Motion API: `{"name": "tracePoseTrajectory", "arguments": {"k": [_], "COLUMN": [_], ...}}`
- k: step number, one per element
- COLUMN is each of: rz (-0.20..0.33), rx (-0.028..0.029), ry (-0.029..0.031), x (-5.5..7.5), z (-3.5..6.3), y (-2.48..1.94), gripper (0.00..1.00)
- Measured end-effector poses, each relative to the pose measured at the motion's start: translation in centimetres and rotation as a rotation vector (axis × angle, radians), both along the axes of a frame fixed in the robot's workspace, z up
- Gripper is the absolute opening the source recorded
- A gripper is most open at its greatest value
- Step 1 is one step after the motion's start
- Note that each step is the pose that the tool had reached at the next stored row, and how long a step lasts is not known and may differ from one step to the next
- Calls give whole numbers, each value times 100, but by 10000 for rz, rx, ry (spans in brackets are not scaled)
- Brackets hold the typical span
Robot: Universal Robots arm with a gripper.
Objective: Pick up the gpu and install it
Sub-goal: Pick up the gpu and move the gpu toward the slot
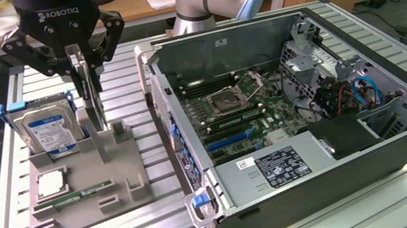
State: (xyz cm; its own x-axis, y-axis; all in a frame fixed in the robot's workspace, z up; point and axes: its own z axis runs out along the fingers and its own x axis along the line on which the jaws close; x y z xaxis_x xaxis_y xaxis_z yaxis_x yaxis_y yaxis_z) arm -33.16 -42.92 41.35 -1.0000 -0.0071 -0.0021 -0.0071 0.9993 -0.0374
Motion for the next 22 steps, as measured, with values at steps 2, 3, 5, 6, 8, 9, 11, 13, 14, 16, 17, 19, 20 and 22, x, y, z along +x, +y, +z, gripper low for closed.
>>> {"name": "tracePoseTrajectory", "arguments": {"k": [2,3,5,6,8,9,11,13,14,16,17,19,20,22], "rz": [2,2,3,2,2,2,2,3,2,1,1,2,2,2], "rx": [-5,-4,-4,-6,-5,-4,-5,-5,-5,-4,-7,-6,-7,-7], "ry": [-1,-4,-6,-4,-6,-8,-9,-12,-12,-15,-12,-14,-14,-12], "x": [0,0,0,1,-1,-1,0,0,0,3,11,37,47,71], "z": [14,25,36,51,69,71,82,97,106,106,108,107,107,108], "y": [1,1,1,1,1,1,1,1,1,2,2,1,1,1], "gripper": [27,27,27,27,27,27,27,27,27,27,27,27,27,27]}}
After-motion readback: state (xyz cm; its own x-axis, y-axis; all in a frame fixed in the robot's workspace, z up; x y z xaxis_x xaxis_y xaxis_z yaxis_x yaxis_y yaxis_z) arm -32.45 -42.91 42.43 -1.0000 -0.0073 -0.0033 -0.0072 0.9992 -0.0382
